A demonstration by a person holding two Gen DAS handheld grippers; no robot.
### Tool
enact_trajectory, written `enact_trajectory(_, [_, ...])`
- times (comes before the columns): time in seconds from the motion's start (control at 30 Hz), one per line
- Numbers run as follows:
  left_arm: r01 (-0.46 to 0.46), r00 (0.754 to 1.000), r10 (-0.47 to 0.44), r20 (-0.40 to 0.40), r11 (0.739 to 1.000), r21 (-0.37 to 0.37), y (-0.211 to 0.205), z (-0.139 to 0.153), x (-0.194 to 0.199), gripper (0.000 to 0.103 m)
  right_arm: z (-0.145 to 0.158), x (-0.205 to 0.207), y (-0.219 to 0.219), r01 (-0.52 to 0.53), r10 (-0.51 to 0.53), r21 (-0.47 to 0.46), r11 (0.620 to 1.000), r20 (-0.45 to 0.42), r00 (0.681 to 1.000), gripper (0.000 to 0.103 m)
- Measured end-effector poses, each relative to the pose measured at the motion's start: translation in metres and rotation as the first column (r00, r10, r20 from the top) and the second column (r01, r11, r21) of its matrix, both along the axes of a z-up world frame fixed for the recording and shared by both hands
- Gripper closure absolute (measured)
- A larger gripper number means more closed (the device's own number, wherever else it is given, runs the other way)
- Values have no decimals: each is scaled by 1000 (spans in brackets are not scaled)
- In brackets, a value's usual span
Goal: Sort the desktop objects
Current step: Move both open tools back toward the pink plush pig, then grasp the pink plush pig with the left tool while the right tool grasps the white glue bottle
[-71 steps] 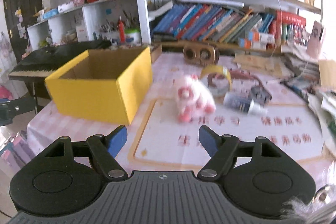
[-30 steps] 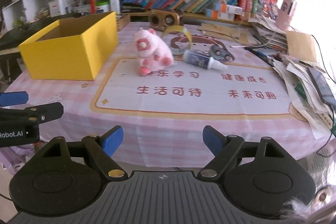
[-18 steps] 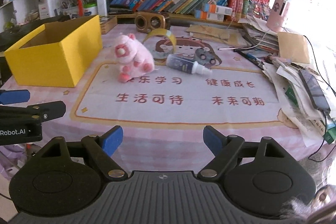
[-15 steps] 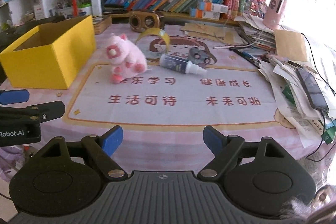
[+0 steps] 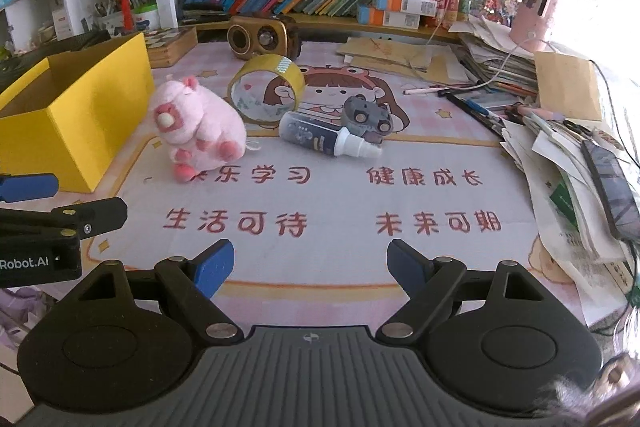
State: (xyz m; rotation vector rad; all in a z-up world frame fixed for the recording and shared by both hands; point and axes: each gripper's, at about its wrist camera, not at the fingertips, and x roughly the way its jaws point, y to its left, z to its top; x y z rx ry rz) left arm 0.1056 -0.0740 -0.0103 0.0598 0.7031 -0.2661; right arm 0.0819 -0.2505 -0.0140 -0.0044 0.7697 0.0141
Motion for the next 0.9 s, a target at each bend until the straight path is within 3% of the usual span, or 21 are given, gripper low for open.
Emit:
enact_trajectory(0.53, [-97,994,98,-50,995,23,-34,-6,53,16,-9,70,-40,-79,80,45,996,-34,996,20])
enact_trajectory(0.9, [-196,976,193,-102,981,-14,-40,-18,103,16,-23,122,-60,-124,130,73,990,-79,988,20])
